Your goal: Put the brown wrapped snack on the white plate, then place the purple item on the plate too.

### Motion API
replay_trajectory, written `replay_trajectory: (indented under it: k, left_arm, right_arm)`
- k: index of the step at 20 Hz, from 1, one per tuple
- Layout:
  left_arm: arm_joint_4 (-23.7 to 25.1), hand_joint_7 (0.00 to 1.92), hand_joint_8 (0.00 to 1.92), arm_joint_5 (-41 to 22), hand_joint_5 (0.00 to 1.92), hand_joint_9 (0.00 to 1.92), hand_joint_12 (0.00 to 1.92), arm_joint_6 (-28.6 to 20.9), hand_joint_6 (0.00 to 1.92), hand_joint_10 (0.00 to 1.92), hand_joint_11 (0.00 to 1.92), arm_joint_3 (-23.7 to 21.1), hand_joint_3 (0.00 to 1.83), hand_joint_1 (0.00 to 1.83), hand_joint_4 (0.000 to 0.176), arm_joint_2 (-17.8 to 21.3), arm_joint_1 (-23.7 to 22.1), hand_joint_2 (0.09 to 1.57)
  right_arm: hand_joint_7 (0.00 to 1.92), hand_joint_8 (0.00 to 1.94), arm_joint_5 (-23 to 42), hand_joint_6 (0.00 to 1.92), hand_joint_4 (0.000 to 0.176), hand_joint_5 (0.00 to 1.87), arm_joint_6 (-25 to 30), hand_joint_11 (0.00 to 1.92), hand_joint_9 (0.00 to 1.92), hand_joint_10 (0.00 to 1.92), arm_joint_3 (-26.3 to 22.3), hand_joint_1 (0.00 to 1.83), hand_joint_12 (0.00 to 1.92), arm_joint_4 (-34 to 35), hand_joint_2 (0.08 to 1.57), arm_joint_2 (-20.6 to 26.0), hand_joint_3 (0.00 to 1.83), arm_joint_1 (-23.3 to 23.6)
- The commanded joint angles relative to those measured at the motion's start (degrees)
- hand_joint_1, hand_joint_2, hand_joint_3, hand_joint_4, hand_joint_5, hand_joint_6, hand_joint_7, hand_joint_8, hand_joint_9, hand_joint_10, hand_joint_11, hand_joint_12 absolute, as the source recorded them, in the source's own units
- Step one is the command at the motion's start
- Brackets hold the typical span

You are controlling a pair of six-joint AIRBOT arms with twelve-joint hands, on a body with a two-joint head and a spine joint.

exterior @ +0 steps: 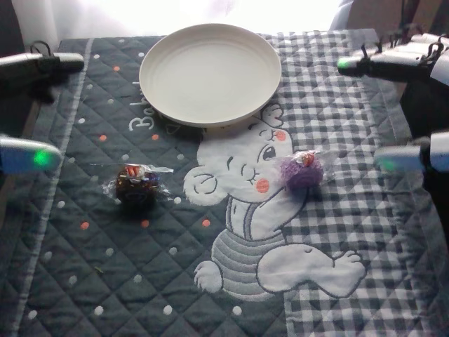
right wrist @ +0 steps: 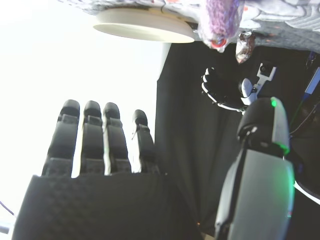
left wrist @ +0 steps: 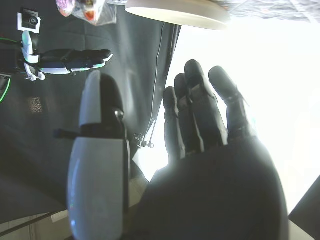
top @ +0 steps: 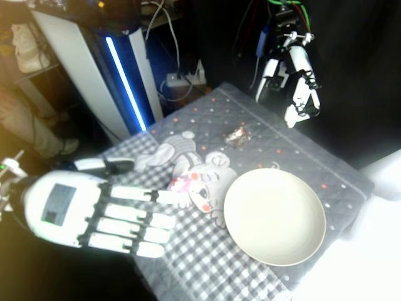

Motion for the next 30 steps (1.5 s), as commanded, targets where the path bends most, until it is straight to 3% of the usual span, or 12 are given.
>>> replay_trajectory:
  k: [1,6,8,11,15,17,20,24,26,27,28,30]
  left_arm:
    - [-1.86,0.10,0.00,-6.77,0.25,0.09,0.43,-0.55,0.00,0.01,0.00,0.45,0.00,0.64,0.049,-0.25,-0.55,0.99]
    - [-1.78,0.13,0.00,-6.24,0.25,0.14,0.58,-0.65,0.00,0.00,0.00,0.61,0.00,0.69,0.067,-0.90,-0.41,0.97]
    - [-0.03,0.17,0.00,-4.89,0.24,0.21,0.62,-0.77,0.00,0.01,0.00,1.04,0.00,0.73,0.069,-2.18,-1.51,0.96]
    - [3.77,0.22,0.00,-2.23,0.20,0.23,0.54,-2.42,0.00,0.00,0.00,2.22,0.00,0.76,0.116,-4.02,-3.50,0.88]
    - [11.24,0.36,0.00,3.33,0.28,0.37,0.71,-2.66,0.00,0.01,0.00,2.59,0.00,0.87,0.094,-4.47,-7.69,0.75]
    - [16.52,0.36,0.00,7.09,0.27,0.38,0.74,-3.27,0.00,0.01,0.00,2.81,0.00,0.85,0.131,-4.60,-10.31,0.76]
    - [23.59,0.48,0.00,12.64,0.35,0.49,0.63,-3.28,0.00,0.01,0.00,2.97,0.00,0.86,0.111,-5.23,-13.84,0.77]
    - [28.77,0.63,0.01,16.61,0.46,0.59,0.81,-3.20,0.01,0.02,0.00,3.28,0.00,0.86,0.087,-6.64,-15.96,0.80]
    - [29.12,0.76,0.03,17.99,0.61,0.72,1.22,-2.17,0.01,0.07,0.00,3.58,0.00,0.88,0.025,-7.30,-16.29,0.80]
    - [29.82,0.82,0.04,19.04,0.70,0.78,1.44,-1.60,0.02,0.12,0.01,3.59,0.00,0.87,0.009,-7.55,-16.64,0.82]
    - [30.93,0.92,0.18,20.19,0.88,0.67,1.61,-1.38,0.02,0.77,0.10,3.68,0.00,0.88,0.000,-7.86,-16.97,0.82]
    - [31.33,0.71,1.26,21.11,1.07,0.59,1.79,-0.39,0.07,1.53,0.16,3.81,0.00,0.89,0.000,-8.44,-17.18,0.86]
  right_arm:
    - [0.29,0.00,6.14,0.00,0.037,0.33,0.43,0.10,0.30,0.00,0.30,0.92,0.58,2.31,1.12,-0.03,0.00,0.64]
    - [0.22,0.00,6.14,0.00,0.079,0.24,0.43,0.06,0.25,0.00,0.29,0.90,0.56,2.25,1.13,-0.05,0.00,0.64]
    - [0.21,0.00,6.14,0.00,0.077,0.23,0.43,0.07,0.24,0.00,0.32,0.91,0.57,2.28,1.13,-0.10,0.00,0.64]
    - [0.22,0.00,6.14,0.00,0.079,0.22,0.43,0.11,0.27,0.00,0.40,0.89,0.63,2.24,1.12,-0.13,0.00,0.64]
    - [0.21,0.00,6.15,0.00,0.085,0.21,0.43,0.04,0.25,0.01,0.55,0.90,0.70,2.32,1.11,-0.12,0.00,0.65]
    - [0.22,0.00,6.15,0.00,0.071,0.22,0.43,0.05,0.25,0.00,0.56,0.89,0.65,2.32,1.11,-0.12,0.00,0.65]
    - [0.22,0.00,6.14,0.00,0.097,0.22,0.43,0.01,0.25,0.00,0.62,0.85,0.72,2.36,1.11,-0.12,0.00,0.65]
    - [0.23,0.00,6.14,0.00,0.082,0.23,0.43,0.04,0.26,0.01,0.70,0.86,0.75,2.41,1.11,-0.12,0.00,0.65]
    - [0.23,0.00,6.14,0.01,0.084,0.24,0.43,0.05,0.27,0.01,0.71,0.87,0.76,2.41,1.10,-0.12,0.00,0.65]
    - [0.24,0.01,6.14,0.00,0.077,0.24,0.43,0.07,0.28,0.01,0.71,0.85,0.77,2.41,1.10,-0.12,0.00,0.65]
    - [0.24,0.01,6.14,0.00,0.067,0.24,0.43,0.07,0.29,0.01,0.76,0.84,0.77,2.41,1.11,-0.12,0.00,0.65]
    - [0.24,0.00,6.14,0.00,0.090,0.24,0.43,0.05,0.27,0.00,0.79,0.84,0.76,2.41,1.11,-0.12,0.00,0.65]
